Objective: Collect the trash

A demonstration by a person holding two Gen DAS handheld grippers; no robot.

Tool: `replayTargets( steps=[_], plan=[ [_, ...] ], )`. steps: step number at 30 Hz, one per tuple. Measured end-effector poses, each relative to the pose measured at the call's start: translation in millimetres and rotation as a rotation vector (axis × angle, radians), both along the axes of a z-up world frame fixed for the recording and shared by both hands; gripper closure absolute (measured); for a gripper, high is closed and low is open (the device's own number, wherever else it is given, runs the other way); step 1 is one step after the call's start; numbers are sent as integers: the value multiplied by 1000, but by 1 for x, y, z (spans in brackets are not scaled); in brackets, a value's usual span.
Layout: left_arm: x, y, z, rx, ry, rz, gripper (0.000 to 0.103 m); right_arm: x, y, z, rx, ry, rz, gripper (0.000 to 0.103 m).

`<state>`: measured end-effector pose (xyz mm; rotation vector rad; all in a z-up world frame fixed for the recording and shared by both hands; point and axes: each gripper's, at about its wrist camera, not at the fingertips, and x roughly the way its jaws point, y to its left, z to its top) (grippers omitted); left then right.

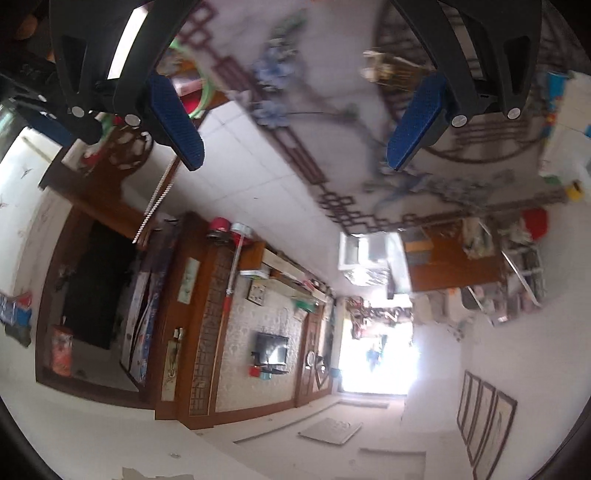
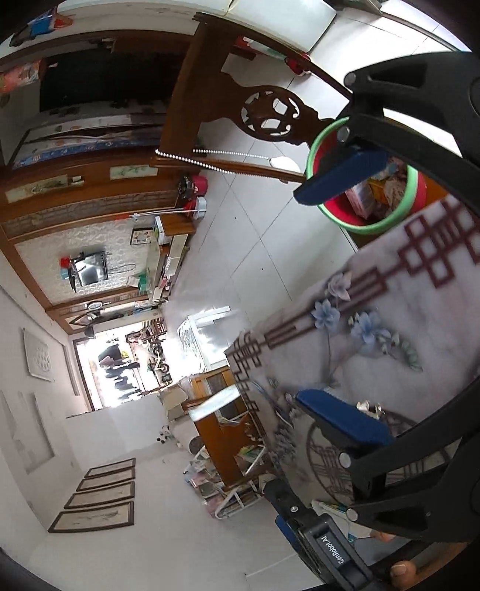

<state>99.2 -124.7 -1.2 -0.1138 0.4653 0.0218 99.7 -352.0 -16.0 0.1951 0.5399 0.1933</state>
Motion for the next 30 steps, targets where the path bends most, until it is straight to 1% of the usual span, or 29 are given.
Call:
replayTargets(
  steps=[2,4,7,10,14,17,22,30],
  plan=[
    [-9,9,2,3,-3,7,8,-6,10,0,6,4,1,5],
    [-15,19,2,-21,-3,18,8,-11,18,2,10,3,0,5],
    [-22,36,1,-59,22,30,8,-17,30,3,7,0,3,5],
    [-32,46,-1,-55,23,37,8,-22,41,1,14,17,17,5],
    [-39,55,-4,-53,24,39,8,-27,54,1,5,23,37,5],
    [-42,61,-5,-69,29,45,8,-28,59,3,-17,12,49,5],
    [-47,64,-4,-87,35,42,8,-25,62,4,-8,17,51,5],
    [-51,63,1,-70,26,58,8,-22,67,2,-11,21,73,5]
  ],
)
